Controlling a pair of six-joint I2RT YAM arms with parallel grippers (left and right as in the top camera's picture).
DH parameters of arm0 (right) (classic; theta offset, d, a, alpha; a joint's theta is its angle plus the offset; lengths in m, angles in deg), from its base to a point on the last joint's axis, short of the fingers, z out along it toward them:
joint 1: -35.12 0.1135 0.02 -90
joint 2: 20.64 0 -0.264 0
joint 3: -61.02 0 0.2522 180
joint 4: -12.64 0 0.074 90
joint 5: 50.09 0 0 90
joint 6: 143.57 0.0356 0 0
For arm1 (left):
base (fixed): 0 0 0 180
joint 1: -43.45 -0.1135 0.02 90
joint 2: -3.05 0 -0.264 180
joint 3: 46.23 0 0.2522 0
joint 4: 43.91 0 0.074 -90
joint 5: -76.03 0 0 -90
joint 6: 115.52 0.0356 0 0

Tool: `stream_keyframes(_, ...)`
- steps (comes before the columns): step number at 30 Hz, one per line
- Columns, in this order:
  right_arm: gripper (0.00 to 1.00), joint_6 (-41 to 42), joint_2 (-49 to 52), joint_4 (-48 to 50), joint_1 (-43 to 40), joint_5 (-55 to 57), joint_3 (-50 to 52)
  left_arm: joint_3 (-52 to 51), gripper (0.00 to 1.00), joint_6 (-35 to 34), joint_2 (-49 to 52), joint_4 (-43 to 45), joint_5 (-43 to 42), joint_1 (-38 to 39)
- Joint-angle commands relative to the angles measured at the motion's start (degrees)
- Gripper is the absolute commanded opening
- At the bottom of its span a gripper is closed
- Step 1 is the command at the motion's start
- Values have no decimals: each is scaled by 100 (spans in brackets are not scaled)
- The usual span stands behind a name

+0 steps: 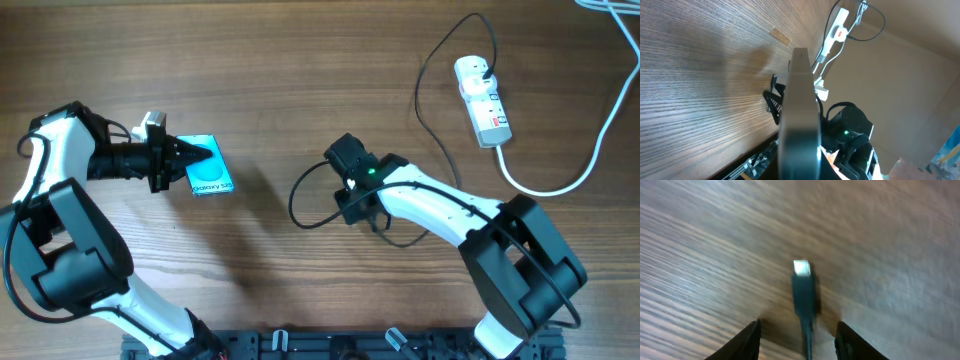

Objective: Plug charger to phone and switch on socket

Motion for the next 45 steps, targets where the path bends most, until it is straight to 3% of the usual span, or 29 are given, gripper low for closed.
stream_keyframes(1, 49, -284, 103, 140, 11, -118, 120, 35, 4, 109, -44, -22, -118, 0)
stream_keyframes(4, 48, -291, 105, 229, 7, 11, 120, 35, 4, 109, -44, 4, -118, 0)
stream_keyframes(8, 38, -531, 105, 205, 9, -42, 120, 35, 4, 109, -44, 20, -118, 0)
stream_keyframes(10, 22, -592, 105, 208, 7, -42, 138, 35, 4, 109, -44, 20, -118, 0)
stream_keyframes(11, 20, -588, 107, 210, 7, -33, 138, 35, 4, 109, -44, 22, -118, 0)
stream_keyframes(16, 22, -588, 109, 210, 7, -13, 138, 35, 4, 109, -44, 66, -118, 0)
stream_keyframes(19, 33, -588, 109, 173, 7, -15, 138, 35, 4, 109, -44, 68, -118, 0)
stream_keyframes(25, 42, -586, 109, 11, 7, -13, 138, 35, 4, 109, -44, 107, -118, 0)
stream_keyframes(28, 33, -584, 109, 81, 7, 278, 140, 35, 4, 109, -44, 107, -118, -2)
stream_keyframes(40, 24, -1034, 109, 326, 7, -98, 140, 35, 4, 111, -44, 256, -118, -2)
stream_keyframes(45, 15, -1029, 109, 306, 7, 0, 140, 35, 4, 109, -44, 256, -144, -2)
